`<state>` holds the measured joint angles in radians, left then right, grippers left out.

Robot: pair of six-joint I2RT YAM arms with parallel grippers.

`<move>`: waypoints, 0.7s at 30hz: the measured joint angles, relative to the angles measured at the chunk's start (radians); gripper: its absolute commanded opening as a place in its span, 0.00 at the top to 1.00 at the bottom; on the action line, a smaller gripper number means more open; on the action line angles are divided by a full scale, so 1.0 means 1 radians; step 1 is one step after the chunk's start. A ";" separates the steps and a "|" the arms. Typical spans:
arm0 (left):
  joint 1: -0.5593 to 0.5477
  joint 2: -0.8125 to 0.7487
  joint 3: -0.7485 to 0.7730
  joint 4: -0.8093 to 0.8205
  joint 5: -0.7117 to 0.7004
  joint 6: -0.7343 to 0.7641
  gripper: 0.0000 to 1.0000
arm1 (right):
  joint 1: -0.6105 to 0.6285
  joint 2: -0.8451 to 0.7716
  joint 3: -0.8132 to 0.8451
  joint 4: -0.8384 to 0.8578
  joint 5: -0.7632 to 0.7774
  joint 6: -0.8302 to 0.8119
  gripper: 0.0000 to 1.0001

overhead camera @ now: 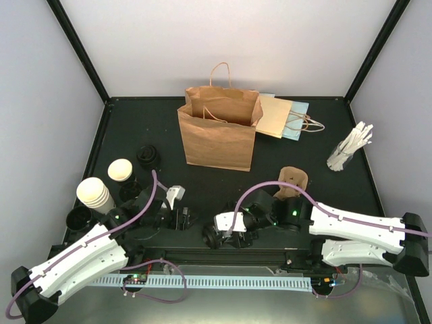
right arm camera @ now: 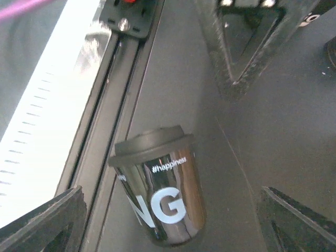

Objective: Pack the takeout coffee

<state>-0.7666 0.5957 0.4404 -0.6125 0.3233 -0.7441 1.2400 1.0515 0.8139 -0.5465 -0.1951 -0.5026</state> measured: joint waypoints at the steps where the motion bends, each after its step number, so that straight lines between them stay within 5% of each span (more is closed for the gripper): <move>1: 0.000 0.001 0.000 0.000 0.003 0.000 0.25 | 0.002 0.010 0.006 -0.016 0.007 -0.020 0.12; 8: 0.000 0.024 -0.007 0.015 0.034 0.000 0.25 | 0.014 0.113 0.068 -0.084 0.077 -0.066 0.03; 21: 0.002 0.042 -0.019 0.036 0.050 0.002 0.24 | 0.056 0.277 0.121 -0.160 0.108 -0.182 0.00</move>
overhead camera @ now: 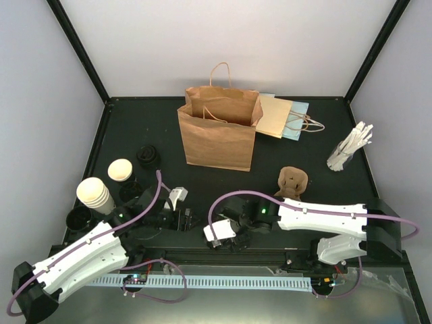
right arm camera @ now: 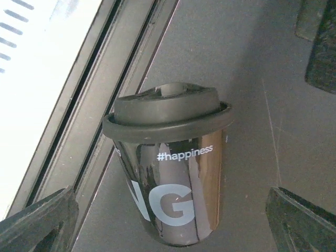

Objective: Pack the takeout coffee

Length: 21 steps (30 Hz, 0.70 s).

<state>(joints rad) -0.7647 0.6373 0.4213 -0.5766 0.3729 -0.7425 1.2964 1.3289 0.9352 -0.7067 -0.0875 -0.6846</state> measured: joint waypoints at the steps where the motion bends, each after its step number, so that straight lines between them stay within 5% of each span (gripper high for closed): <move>1: 0.000 0.000 -0.001 0.000 0.000 0.000 0.24 | 0.000 0.009 0.002 -0.001 0.006 -0.006 0.00; 21: 0.077 -0.091 -0.024 -0.075 -0.067 -0.017 0.23 | 0.000 0.222 0.022 0.097 0.079 -0.053 0.08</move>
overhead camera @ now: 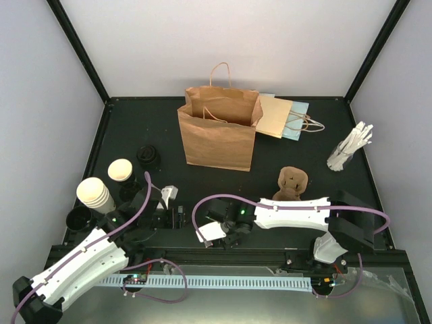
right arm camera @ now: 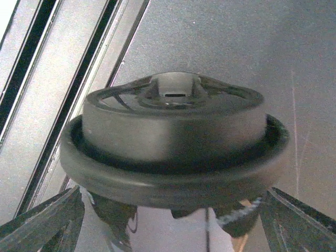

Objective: Pack the takeout coffee

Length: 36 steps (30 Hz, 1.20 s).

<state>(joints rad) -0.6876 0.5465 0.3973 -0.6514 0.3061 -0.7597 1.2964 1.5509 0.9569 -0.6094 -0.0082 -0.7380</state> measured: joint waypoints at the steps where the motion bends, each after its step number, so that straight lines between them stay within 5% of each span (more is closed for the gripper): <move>1: 0.003 -0.004 0.000 -0.003 -0.002 0.000 0.23 | 0.000 0.005 -0.001 0.003 -0.004 -0.002 0.08; 20: 0.021 -0.002 -0.002 -0.008 -0.004 0.000 0.24 | 0.000 0.037 -0.033 0.109 -0.038 0.013 0.19; 36: 0.021 0.050 0.194 -0.056 0.041 0.006 0.17 | -0.074 -0.212 -0.247 0.413 -0.129 0.205 0.25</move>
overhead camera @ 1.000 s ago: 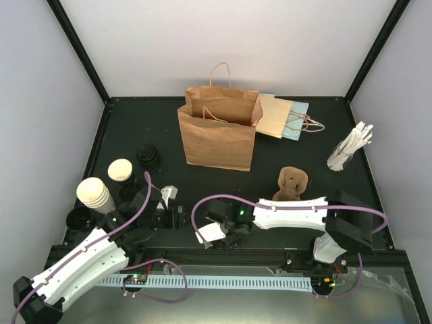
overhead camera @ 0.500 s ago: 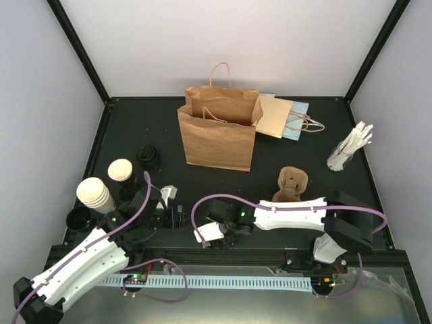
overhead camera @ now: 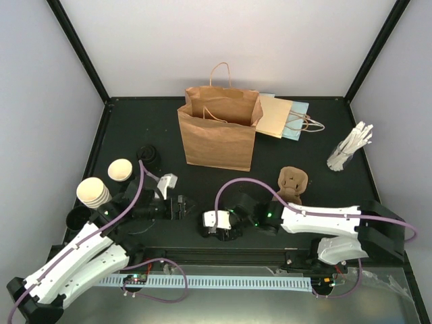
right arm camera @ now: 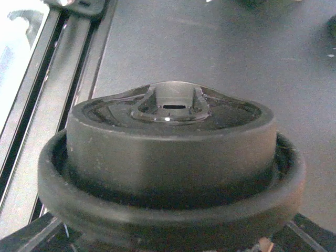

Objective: Pack the takeout coffee

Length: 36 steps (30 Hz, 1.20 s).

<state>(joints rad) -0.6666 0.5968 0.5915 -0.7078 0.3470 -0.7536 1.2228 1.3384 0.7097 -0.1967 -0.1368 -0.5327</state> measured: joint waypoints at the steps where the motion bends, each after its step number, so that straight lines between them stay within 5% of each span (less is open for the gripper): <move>1: 0.000 0.006 0.009 -0.002 0.002 0.001 0.17 | -0.008 -0.018 -0.018 0.031 -0.005 0.020 0.25; 20: -0.039 0.382 0.423 -0.225 0.014 0.200 0.11 | -0.121 -0.065 -0.413 0.915 0.011 0.439 0.25; 26: -0.150 0.517 0.477 -0.272 -0.022 0.184 0.08 | -0.122 -0.024 -0.423 1.017 0.034 0.449 0.25; 36: -0.169 0.543 0.480 -0.278 -0.047 0.148 0.13 | -0.122 -0.017 -0.425 1.051 0.034 0.439 0.25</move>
<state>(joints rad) -0.8352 1.1397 1.0714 -0.9863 0.3000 -0.6056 1.1007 1.3212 0.2852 0.8543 -0.1024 -0.0937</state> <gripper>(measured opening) 0.873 0.749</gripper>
